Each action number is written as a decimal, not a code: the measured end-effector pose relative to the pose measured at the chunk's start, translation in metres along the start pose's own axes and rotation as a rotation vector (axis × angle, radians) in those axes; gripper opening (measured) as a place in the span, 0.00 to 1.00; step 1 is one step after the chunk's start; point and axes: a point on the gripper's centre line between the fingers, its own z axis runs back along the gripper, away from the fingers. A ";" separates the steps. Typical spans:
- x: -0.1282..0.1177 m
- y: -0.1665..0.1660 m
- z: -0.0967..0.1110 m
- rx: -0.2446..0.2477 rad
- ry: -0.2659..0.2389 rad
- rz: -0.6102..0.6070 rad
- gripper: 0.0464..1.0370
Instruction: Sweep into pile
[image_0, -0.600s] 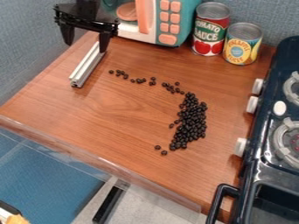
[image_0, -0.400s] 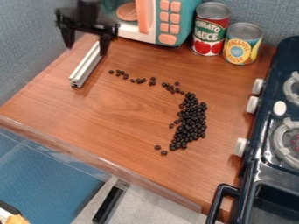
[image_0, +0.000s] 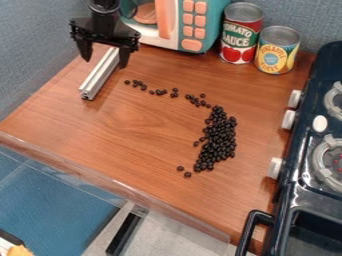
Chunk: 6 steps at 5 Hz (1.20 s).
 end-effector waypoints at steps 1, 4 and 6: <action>0.003 0.007 -0.003 -0.027 -0.024 -0.002 0.96; 0.014 0.016 -0.008 -0.037 -0.009 -0.025 0.96; 0.025 0.033 -0.014 -0.075 0.042 -0.033 0.96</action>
